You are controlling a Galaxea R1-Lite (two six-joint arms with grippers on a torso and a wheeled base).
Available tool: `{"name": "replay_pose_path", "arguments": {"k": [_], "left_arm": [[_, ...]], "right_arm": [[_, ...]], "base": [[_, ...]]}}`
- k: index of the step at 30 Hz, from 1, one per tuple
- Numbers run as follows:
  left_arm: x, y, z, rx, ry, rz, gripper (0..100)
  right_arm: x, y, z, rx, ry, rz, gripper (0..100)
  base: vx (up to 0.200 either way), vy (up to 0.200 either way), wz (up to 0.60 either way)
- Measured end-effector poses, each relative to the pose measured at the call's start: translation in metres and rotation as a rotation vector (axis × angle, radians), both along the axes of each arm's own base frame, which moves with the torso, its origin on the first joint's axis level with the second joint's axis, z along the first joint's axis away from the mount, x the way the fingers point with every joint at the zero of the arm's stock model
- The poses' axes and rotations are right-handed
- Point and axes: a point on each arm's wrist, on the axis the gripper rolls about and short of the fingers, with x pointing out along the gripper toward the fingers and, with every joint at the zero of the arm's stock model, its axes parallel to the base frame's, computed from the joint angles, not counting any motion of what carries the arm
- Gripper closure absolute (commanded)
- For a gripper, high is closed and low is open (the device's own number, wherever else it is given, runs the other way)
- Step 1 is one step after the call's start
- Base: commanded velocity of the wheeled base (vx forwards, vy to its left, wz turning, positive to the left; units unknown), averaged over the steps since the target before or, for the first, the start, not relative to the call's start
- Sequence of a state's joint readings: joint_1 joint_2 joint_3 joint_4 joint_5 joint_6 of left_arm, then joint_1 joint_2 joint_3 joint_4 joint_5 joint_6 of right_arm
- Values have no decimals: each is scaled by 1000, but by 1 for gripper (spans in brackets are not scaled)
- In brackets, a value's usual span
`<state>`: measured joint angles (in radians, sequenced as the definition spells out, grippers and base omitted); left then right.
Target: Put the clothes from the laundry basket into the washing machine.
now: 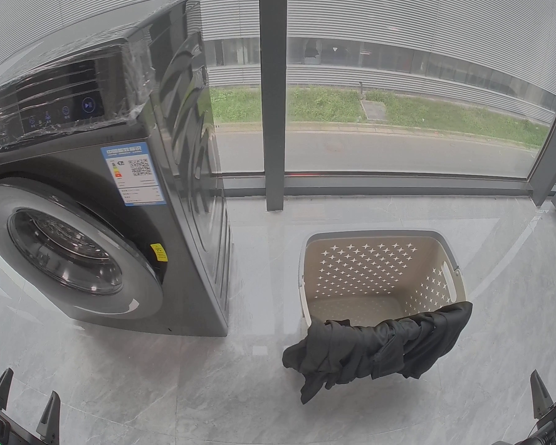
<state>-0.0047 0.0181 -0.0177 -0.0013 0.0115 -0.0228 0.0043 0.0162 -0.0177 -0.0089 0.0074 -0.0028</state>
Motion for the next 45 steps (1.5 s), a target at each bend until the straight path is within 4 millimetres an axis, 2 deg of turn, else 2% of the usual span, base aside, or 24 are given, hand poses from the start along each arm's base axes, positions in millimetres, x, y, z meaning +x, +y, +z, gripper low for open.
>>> {"name": "replay_pose_path", "arguments": {"k": [45], "left_arm": [[0,0,0,-6,1,0,0]], "right_arm": [[0,0,0,0,0,0,0]], "base": [[0,200,0]]}}
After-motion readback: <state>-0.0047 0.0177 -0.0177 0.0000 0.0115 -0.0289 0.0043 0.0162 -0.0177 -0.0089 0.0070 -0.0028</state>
